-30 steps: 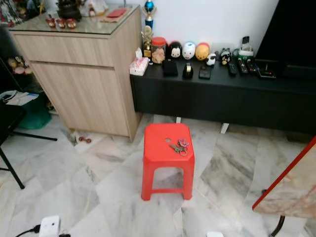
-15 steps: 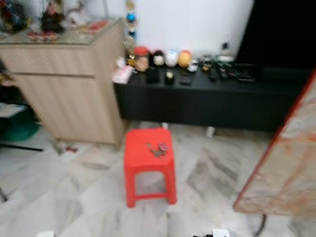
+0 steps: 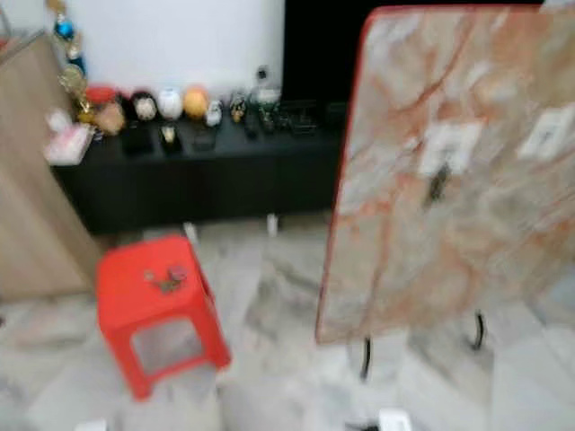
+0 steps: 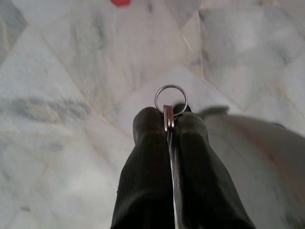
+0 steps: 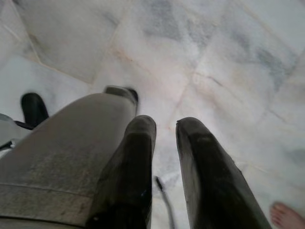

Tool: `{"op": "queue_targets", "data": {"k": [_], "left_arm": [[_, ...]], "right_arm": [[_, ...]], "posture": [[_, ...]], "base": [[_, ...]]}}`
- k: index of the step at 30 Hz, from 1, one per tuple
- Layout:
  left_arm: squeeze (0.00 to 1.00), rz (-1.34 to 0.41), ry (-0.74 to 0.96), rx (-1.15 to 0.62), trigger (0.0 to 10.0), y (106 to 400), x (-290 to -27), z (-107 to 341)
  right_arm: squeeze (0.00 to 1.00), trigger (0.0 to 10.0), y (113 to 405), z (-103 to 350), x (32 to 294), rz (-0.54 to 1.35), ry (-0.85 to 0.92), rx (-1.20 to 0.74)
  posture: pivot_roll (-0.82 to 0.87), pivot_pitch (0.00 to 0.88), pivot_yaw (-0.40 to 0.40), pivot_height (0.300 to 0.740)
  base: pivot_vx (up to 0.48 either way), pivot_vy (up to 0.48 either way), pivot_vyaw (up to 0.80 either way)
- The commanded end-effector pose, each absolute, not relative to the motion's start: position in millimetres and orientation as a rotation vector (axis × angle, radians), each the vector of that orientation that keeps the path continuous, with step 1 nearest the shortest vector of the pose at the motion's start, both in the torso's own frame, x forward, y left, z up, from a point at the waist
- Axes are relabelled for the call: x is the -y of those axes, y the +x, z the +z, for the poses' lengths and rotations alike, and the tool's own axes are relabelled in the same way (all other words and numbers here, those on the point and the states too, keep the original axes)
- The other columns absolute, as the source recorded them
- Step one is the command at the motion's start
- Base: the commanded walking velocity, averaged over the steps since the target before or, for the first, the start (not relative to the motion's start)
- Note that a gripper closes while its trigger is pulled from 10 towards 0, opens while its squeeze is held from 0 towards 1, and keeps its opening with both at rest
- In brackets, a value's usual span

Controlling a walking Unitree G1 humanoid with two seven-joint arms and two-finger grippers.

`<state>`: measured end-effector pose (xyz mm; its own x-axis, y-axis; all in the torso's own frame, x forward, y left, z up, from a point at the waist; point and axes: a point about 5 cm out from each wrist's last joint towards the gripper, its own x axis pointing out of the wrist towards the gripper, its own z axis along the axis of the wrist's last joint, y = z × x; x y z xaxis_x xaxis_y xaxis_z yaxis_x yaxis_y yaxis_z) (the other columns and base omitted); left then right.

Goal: Hang keys on a hook

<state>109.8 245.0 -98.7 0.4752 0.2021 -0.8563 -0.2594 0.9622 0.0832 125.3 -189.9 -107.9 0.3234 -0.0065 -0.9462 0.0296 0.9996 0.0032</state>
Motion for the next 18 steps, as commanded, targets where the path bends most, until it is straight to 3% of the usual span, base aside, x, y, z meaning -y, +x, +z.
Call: {"op": "queue_targets", "data": {"k": [1,6,12,18], "left_arm": [[0.00,0.265,-0.050,-1.042,10.0,113,-240,-99],[0.00,0.266,-0.051,-1.040,10.0,113,-238,-100],[0.00,0.285,-0.049,-1.031,10.0,108,-257,-96],[0.00,0.304,-0.037,-1.000,10.0,115,-283,-85]], "right_arm": [[0.00,10.0,127,-106,198,-0.036,0.009,-1.234],[0.00,10.0,127,-106,199,-0.031,-0.009,-1.235],[0.00,10.0,127,-105,204,-0.042,-0.045,-1.235],[0.00,10.0,127,-105,204,-0.041,-0.053,-1.233]], "posture": [[-0.02,0.000,-0.012,0.740],[-0.01,0.000,-0.015,0.740],[-0.02,0.000,-0.014,0.740],[-0.01,0.000,-0.014,0.740]], "base": [[0.000,-0.379,0.00],[0.000,-0.377,0.00],[0.000,-0.381,0.00],[0.000,-0.401,0.67]]}}
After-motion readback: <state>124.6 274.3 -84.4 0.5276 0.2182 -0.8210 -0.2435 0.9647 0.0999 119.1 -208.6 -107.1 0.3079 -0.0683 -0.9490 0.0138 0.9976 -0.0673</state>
